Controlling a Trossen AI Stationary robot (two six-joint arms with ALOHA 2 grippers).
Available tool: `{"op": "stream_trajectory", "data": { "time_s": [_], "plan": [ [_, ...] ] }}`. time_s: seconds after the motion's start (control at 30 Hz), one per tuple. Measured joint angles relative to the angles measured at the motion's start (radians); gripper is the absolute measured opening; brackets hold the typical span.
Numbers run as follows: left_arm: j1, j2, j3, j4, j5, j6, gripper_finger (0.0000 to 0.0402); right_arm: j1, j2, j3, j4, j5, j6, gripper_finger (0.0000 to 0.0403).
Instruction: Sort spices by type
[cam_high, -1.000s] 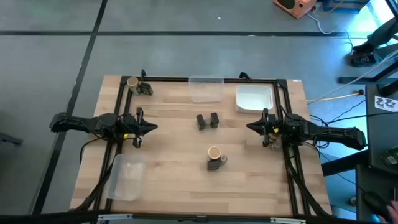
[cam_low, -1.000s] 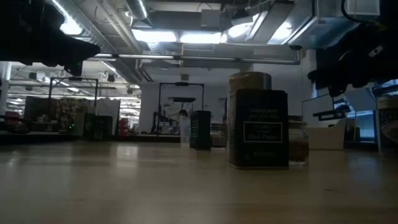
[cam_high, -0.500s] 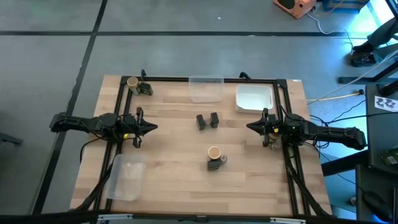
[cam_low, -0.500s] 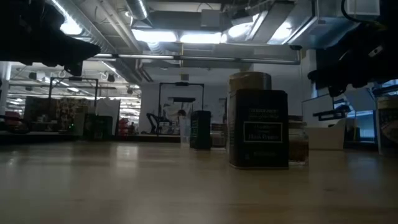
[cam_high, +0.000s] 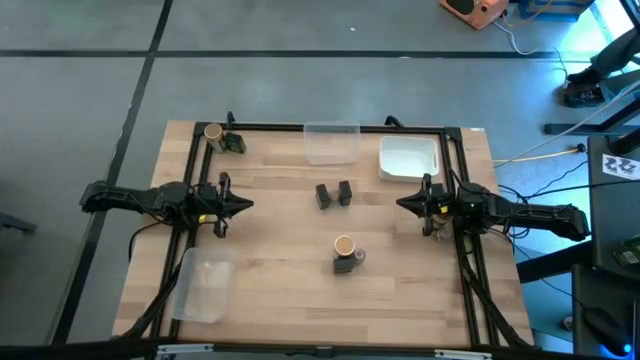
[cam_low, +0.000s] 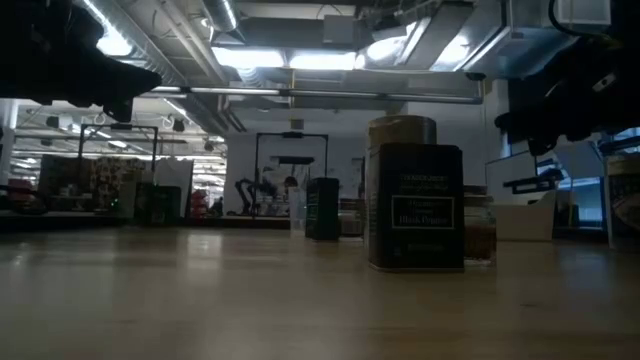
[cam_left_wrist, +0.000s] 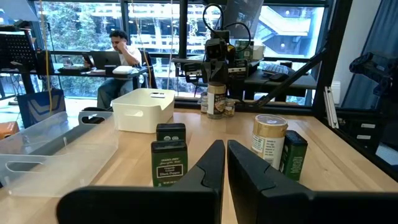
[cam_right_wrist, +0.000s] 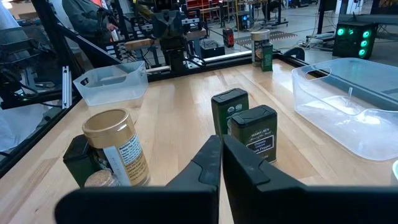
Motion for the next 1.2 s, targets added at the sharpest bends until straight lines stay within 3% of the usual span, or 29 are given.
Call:
{"op": "stream_trajectory", "data": {
  "time_s": [0.87,1.03,1.2],
  "plan": [
    [0.0,0.0,0.0,0.0,0.0,0.0,0.0011,0.0,0.0,0.0,0.001,0.0,0.0,0.0017],
    [0.0,0.0,0.0,0.001,-0.011,0.054,0.0011,0.0,0.0,0.0,0.029,0.093,-0.004,0.0017],
    [0.0,0.0,0.0,0.011,-0.013,0.008,0.0011,0.0,0.0,0.0,0.03,0.156,-0.007,0.0017]
  ]
}}
